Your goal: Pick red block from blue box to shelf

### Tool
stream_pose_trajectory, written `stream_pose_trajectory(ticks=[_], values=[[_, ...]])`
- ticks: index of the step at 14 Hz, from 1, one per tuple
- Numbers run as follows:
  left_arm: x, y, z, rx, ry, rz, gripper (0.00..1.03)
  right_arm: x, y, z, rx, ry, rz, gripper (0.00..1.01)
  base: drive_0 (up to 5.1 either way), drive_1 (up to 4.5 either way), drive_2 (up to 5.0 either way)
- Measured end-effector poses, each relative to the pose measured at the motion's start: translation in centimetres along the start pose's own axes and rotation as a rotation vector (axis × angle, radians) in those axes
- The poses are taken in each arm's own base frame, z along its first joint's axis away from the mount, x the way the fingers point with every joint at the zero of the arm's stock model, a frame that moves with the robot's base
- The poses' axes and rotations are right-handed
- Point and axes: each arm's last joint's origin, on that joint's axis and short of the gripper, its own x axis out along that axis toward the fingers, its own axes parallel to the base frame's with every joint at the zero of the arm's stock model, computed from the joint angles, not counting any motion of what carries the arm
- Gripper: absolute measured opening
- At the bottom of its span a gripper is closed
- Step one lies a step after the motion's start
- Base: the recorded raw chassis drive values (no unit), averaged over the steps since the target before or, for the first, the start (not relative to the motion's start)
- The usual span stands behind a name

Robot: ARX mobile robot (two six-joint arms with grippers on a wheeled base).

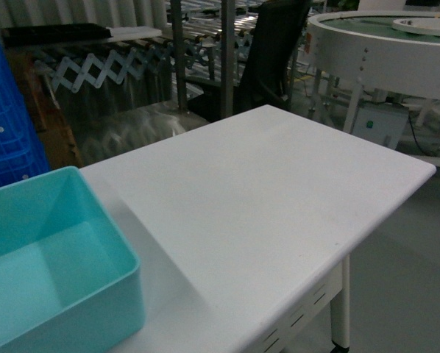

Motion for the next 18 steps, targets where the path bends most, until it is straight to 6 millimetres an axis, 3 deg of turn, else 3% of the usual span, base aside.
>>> stream_pose_trajectory(ticks=[18], values=[[0.00,0.00,0.00,0.000,0.000,0.000,0.98,0.00,0.00,0.00,0.000,0.000,0.000,0.28,-1.6,-1.64,-1.6]])
